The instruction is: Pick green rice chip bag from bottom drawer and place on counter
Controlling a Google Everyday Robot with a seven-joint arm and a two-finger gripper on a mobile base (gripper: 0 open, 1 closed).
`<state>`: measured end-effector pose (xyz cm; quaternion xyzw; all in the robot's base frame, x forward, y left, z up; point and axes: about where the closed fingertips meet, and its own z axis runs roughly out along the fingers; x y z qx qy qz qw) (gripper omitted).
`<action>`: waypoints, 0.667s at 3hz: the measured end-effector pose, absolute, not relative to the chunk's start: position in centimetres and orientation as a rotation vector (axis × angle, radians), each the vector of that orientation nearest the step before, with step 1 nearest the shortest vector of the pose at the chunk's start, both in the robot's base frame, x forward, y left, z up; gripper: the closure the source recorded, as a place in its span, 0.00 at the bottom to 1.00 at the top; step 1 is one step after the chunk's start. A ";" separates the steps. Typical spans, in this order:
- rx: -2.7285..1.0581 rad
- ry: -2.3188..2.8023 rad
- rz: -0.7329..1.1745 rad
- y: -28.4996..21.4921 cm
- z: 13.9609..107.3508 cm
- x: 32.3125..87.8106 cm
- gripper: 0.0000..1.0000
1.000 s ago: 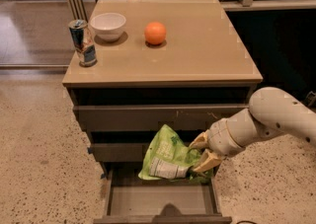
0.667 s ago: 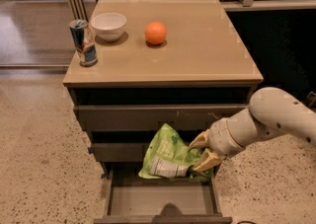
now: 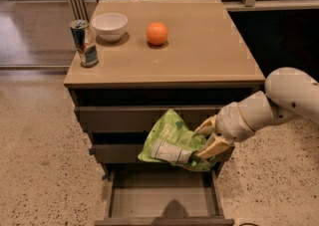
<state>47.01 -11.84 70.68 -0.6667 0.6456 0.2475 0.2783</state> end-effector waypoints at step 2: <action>-1.706 1.789 0.563 -16.0 88.9 50.0 1.00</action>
Offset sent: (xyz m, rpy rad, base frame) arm 0.0450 -0.0677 0.2907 -0.0321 -0.1193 -0.1670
